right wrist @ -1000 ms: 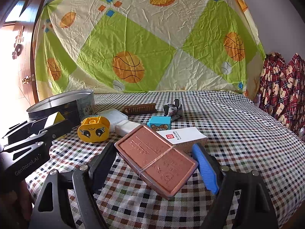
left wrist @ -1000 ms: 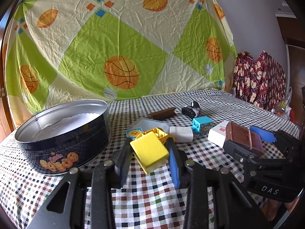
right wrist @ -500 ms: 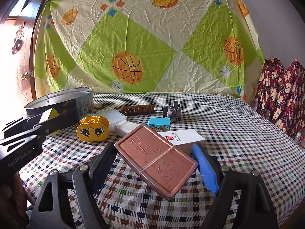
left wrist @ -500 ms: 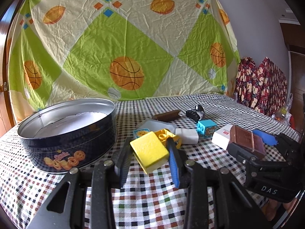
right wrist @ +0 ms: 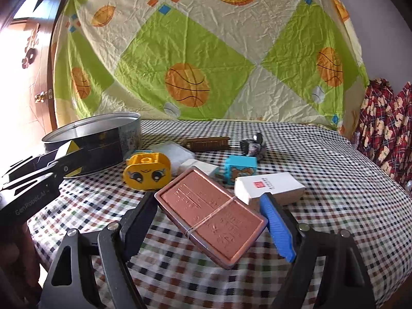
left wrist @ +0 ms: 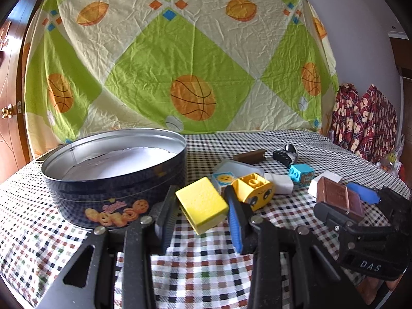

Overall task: Organize rigid objects
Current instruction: 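Carry the yellow cube in the left gripper while the right gripper carries the chocolate bar toward the tin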

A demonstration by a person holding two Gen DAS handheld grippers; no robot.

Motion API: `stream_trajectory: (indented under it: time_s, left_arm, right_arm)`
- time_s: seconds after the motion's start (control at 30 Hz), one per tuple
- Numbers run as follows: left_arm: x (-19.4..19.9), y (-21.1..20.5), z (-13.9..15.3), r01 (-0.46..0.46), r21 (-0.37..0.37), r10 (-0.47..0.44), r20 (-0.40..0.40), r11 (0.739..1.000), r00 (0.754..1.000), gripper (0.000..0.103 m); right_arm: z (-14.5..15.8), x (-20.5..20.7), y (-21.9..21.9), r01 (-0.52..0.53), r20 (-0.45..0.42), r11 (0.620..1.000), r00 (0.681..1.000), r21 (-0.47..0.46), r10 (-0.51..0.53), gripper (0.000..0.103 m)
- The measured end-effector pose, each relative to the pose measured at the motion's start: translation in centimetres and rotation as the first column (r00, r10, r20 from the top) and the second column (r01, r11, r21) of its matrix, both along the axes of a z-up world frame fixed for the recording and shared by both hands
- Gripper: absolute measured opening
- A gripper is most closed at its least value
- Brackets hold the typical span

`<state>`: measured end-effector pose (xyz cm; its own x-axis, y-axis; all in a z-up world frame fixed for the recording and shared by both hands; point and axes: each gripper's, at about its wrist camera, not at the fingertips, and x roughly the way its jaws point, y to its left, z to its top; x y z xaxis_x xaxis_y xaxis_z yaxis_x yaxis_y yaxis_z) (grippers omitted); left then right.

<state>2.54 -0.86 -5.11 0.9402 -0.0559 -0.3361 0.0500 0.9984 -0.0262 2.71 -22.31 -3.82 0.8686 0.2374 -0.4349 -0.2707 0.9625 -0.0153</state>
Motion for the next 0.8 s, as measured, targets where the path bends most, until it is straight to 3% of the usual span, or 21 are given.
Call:
stream_trajectory:
  time_s: [0.8]
  left_arm:
    - [-0.3, 4.3, -0.3, -0.076, -0.019, 0.076, -0.008, 0.997, 0.997, 0.035]
  right_arm:
    - [1.0, 0.3, 5.4, -0.094, 0.007, 0.995, 0.995, -0.034, 0.095, 0.083]
